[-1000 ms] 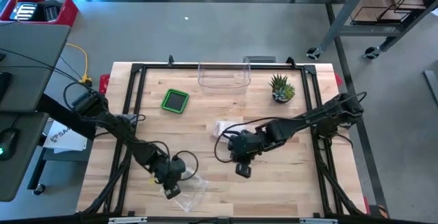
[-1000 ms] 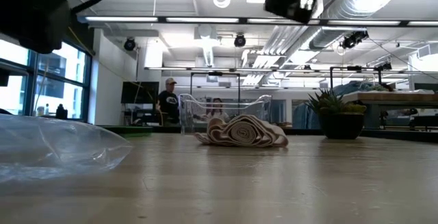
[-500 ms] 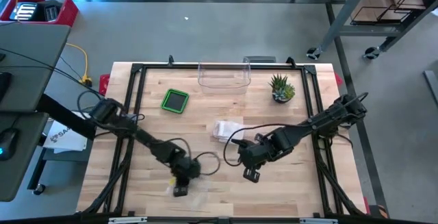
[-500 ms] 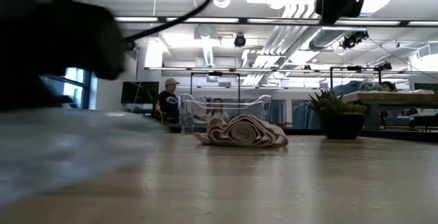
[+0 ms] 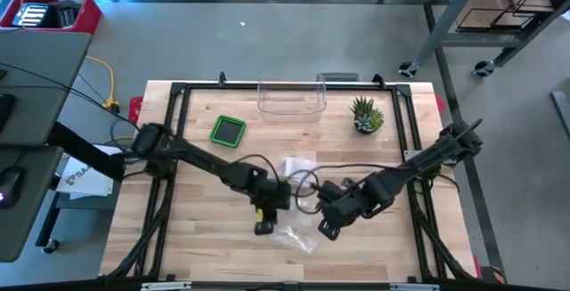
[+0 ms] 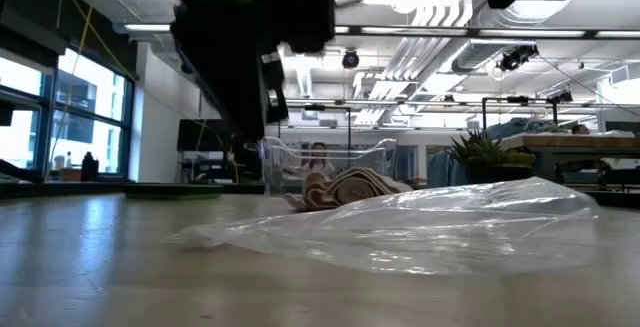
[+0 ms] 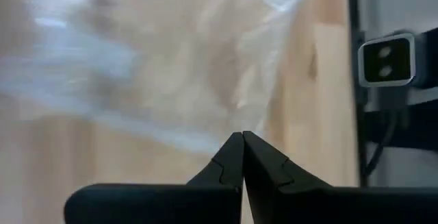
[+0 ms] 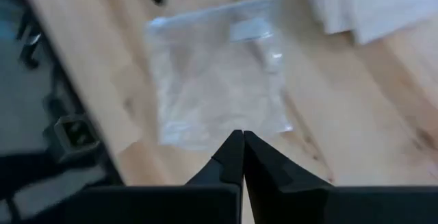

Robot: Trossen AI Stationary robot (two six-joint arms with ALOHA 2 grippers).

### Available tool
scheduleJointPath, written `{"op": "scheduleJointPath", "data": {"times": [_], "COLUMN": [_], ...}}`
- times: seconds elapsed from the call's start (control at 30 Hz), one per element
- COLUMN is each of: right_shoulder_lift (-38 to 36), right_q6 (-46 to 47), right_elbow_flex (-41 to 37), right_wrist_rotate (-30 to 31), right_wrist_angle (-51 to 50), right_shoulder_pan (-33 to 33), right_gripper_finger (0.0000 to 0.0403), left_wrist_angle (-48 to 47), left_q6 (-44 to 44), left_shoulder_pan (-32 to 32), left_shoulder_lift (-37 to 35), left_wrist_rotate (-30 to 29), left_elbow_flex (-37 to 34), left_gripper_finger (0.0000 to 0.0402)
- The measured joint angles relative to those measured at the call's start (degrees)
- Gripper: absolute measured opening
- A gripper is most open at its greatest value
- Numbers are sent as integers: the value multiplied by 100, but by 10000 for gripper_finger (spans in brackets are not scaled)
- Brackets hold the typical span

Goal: Roll bandage
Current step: Open the transparent zip bag

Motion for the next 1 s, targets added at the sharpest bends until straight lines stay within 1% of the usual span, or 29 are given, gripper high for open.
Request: {"op": "scheduleJointPath", "data": {"times": [0.07,0.13,0.2,0.27,0.33,0.43,0.5,0.57,0.63,0.7,0.77,0.83,0.9,1.0], "right_shoulder_lift": [-23,-23,-34,-31,-28,16,87,97,97,97,183,330,540,855], "right_q6": [422,562,383,193,-1,83,99,-62,-328,-566,-716,-846,-843,-787], "right_elbow_flex": [0,-23,-215,-509,-881,-1550,-1912,-2123,-2198,-2208,-2158,-2098,-2040,-2037], "right_wrist_rotate": [149,2,-291,-578,-1108,-1659,-2035,-2301,-2339,-2407,-2629,-2675,-2629,-2357], "right_wrist_angle": [-282,-459,-185,294,1020,2167,2612,2762,2785,2799,2928,2945,2949,2959], "right_shoulder_pan": [-61,-234,-441,-679,-960,-1331,-1545,-1690,-1803,-1861,-1865,-1814,-1784,-1812], "right_gripper_finger": [0,2,12,33,65,128,173,212,239,253,258,259,259,259], "left_wrist_angle": [-570,-779,-675,-415,-136,662,1270,1761,2073,2134,2121,2113,2112,2133], "left_q6": [278,312,100,-322,-933,-2151,-2991,-3698,-4209,-4551,-4764,-4842,-4911,-5045], "left_shoulder_pan": [18,37,34,-30,-182,-567,-901,-1241,-1545,-1767,-1901,-1947,-1941,-1840], "left_shoulder_lift": [-386,-787,-1180,-1593,-1975,-2452,-2661,-2762,-2798,-2775,-2744,-2751,-2751,-2751], "left_wrist_rotate": [-484,-783,-797,-789,-833,-1041,-1289,-1565,-1897,-2207,-2427,-2583,-2665,-2668], "left_elbow_flex": [-12,-214,-586,-1103,-1685,-2511,-2958,-3265,-3400,-3422,-3423,-3429,-3422,-3426], "left_gripper_finger": [0,0,0,0,0,0,0,0,0,0,0,0,0,0]}}
